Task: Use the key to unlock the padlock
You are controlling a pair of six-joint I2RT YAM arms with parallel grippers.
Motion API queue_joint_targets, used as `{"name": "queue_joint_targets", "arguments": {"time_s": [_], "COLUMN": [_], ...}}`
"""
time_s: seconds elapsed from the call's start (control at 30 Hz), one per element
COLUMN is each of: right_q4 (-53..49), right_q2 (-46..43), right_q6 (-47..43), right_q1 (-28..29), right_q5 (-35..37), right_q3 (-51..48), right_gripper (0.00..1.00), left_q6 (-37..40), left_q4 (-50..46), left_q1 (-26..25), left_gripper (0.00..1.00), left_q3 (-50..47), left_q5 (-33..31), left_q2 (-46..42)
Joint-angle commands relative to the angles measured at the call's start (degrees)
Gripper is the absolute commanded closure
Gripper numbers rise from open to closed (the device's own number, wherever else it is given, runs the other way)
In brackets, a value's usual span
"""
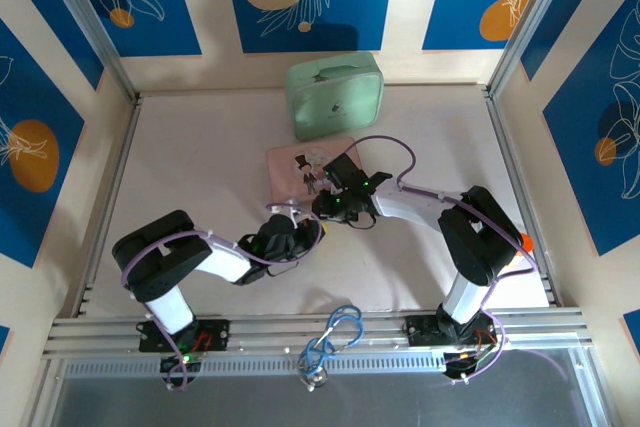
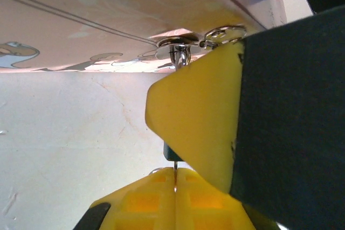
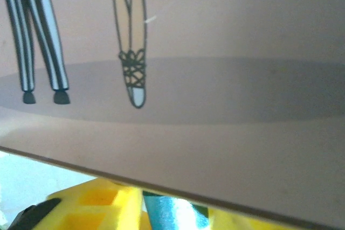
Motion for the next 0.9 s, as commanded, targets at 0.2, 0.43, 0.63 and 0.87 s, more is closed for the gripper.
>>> {"name": "queue_joint_targets", "arguments": {"time_s": [0.2,0.43,0.63,0.87], "right_q4": [-5.1,-11.0,-16.2,-20.3], "right_q2": [1.9,3.1,4.8,7.0], "right_q6": [1.2,5.0,7.6,9.6], "right_q1": [0.9,2.4,4.4,5.4], "right_q5": [1.0,3.6,5.7,5.8], "right_q3": [2.2,5.0,9.0,12.3], "right_gripper": [0.79,0.82,0.82,0.83], "left_q6": [1.2,1.9,1.4,1.6], "left_q4": [1.5,-0.9,0.2,0.7], "left_q1": [0.8,0.8,0.8,0.8], "left_gripper": [0.54,0.49,0.63,0.74], "left_q3": [-0.9,-2.4,-2.3,-0.5], "left_q5": [-1.1,-2.2,-1.4,-0.1], "left_q2": [-2.3,-5.3,-4.1,-1.8]}}
